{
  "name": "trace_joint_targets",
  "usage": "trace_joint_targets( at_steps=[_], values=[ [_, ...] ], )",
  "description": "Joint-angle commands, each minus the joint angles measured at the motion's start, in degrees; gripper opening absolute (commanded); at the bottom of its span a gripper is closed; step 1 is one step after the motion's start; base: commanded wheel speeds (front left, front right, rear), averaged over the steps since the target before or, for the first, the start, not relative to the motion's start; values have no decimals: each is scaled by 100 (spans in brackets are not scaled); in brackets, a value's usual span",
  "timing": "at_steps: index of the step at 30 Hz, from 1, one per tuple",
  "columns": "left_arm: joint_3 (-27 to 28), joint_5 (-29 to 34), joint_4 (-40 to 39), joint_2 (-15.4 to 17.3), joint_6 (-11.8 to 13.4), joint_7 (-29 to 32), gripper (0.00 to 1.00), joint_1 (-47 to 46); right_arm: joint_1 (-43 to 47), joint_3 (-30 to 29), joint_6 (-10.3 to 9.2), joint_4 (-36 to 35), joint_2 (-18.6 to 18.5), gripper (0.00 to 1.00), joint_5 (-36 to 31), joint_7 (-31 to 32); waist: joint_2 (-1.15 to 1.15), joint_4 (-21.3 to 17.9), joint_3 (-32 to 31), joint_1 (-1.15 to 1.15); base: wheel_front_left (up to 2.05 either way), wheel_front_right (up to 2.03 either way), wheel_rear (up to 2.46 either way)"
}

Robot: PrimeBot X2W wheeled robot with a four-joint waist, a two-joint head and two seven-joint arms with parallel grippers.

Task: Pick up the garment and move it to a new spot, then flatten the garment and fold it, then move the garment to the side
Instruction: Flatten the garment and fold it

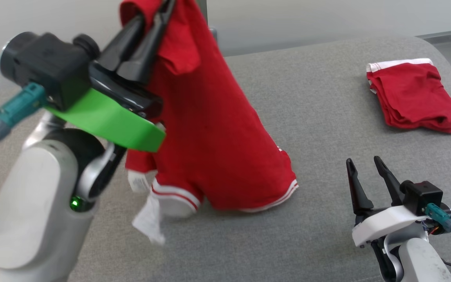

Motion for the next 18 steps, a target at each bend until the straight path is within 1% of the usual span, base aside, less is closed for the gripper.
trace_joint_targets(
  at_steps=[1,5,11,16,18],
  values=[
    [113,-56,160,83,58,12,0,-26,10,11,-9,-17,-19,100,-11,-26,0,-11,30,0,0,0,0],
    [408,-158,833,286,115,-80,0,154,-30,51,-9,-54,-19,100,-10,-26,0,-47,126,0,0,0,0],
    [954,-387,2280,563,210,-450,0,369,-117,117,-9,-88,-19,100,-45,-26,0,-134,330,0,0,0,0],
    [1182,-297,3432,817,266,-788,0,463,-216,177,-9,-167,-19,100,-95,-26,0,-226,521,0,0,0,0],
    [1208,-266,3850,913,230,-883,0,457,-242,209,-9,-180,-18,100,-118,-26,0,-261,598,0,0,0,0]
  ],
)
